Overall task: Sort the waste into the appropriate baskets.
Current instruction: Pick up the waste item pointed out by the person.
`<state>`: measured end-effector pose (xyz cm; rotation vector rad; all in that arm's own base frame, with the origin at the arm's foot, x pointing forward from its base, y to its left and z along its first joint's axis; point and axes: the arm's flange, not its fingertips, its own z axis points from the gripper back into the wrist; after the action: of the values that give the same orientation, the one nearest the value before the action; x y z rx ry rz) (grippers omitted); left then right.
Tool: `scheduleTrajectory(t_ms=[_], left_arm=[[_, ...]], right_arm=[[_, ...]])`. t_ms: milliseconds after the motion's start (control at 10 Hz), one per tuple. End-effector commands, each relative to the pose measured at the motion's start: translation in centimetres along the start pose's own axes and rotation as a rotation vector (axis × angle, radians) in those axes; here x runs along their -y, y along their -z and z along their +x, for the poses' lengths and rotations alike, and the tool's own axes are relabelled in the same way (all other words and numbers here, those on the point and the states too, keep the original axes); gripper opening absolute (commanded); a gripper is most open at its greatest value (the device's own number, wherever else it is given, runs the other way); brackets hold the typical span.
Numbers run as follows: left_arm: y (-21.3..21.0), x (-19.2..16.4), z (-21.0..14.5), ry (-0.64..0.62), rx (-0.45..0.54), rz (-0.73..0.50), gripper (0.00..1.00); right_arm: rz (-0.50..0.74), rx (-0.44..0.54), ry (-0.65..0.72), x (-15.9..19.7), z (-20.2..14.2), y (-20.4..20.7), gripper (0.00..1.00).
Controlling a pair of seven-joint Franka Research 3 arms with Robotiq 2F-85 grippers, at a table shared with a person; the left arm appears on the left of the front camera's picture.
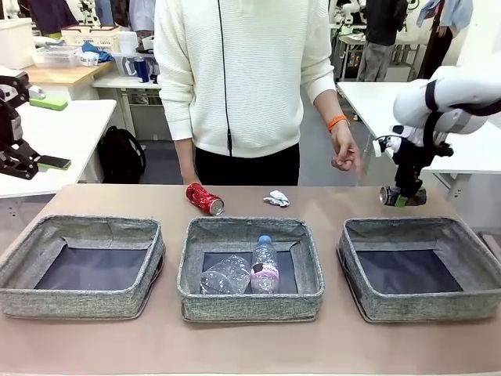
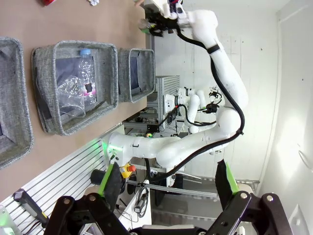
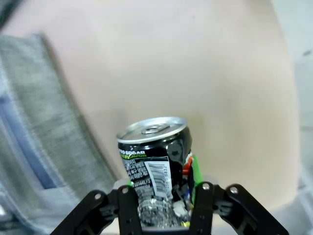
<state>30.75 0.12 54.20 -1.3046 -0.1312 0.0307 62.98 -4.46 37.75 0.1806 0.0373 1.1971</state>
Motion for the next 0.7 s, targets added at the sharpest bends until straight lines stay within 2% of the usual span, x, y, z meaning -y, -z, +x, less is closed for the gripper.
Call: scheduleTrajectory(t_ms=[0,100,200,300,500,600], left_arm=[[0.0,0.0,-0.2,0.011,-0.007,0.004,1.00],[0.0,0.0,-0.2,0.011,-0.007,0.004,1.00],[0.0,0.0,-0.2,0.011,-0.007,0.004,1.00],[0.0,0.0,-0.2,0.011,-0.007,0.004,1.00],[0.0,0.0,-0.2,0.011,-0.007,0.004,1.00],[0.0,0.0,-0.2,0.011,-0.007,0.004,1.00]], right_arm=[[0.064,0.046,0.343,-5.9,0.6,-7.3,0.00],[0.197,0.073,0.670,-8.9,1.0,-10.6,0.00],[0.235,0.196,0.818,-12.2,1.4,-12.6,0.00],[0.220,0.285,0.958,-15.2,2.2,-13.4,0.00],[0.179,0.392,1.093,-17.9,3.6,-13.1,0.00],[0.114,0.387,1.050,-17.4,3.9,-12.5,0.00]])
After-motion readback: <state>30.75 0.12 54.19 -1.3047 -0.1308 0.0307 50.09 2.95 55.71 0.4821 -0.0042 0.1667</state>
